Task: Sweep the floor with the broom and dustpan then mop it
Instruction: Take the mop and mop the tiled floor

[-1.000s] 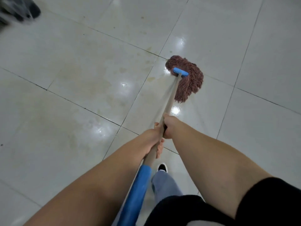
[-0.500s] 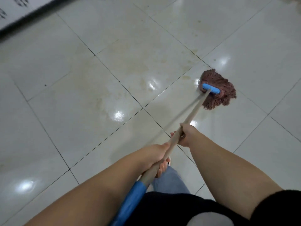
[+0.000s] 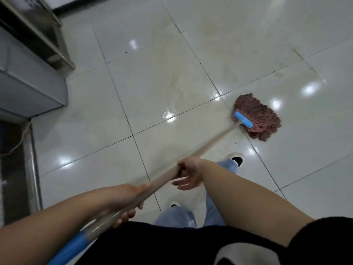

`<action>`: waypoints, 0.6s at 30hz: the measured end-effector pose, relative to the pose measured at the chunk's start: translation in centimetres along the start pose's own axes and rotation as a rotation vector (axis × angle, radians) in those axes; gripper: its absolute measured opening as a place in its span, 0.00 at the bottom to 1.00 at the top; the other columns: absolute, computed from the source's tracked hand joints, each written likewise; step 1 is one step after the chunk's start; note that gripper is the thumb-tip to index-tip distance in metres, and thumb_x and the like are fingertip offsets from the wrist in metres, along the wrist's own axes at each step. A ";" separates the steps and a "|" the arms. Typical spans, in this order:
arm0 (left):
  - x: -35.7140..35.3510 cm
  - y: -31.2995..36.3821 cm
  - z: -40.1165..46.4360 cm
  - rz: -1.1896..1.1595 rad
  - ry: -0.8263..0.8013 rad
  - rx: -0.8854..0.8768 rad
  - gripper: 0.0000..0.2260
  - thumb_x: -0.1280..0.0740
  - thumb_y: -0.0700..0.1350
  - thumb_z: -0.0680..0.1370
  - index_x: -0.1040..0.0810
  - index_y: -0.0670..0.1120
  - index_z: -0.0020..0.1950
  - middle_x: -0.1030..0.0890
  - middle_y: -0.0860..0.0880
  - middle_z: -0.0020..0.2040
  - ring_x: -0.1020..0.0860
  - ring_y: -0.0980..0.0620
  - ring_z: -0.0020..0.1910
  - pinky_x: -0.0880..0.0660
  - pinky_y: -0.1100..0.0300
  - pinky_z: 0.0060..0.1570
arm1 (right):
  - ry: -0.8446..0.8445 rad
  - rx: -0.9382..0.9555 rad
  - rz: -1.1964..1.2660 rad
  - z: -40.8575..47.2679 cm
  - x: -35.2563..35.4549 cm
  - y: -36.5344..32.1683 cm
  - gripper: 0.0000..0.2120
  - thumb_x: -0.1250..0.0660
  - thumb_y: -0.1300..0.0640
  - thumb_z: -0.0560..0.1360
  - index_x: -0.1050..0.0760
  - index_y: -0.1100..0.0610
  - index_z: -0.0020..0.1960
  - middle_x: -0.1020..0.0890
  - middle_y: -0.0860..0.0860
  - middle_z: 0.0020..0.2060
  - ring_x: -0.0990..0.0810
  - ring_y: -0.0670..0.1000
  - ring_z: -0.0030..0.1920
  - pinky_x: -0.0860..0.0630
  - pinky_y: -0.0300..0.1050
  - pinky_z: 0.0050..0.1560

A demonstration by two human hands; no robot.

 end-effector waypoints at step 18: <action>-2.1 -0.9 2.4 -0.110 0.046 0.028 0.29 0.49 0.69 0.74 0.33 0.42 0.38 0.34 0.50 0.15 0.37 0.53 0.11 0.32 0.69 0.21 | 0.270 0.249 0.829 2.0 -5.9 2.3 0.12 0.46 0.54 0.82 0.34 0.61 0.44 0.30 0.56 0.32 0.32 0.51 0.30 0.31 0.42 0.29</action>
Point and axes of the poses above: each hand's wrist, its own z-axis towards the middle knuckle, its own x-axis out of the back of the hand, y = z × x, the point moved 4 cm from there along z, towards the middle knuckle
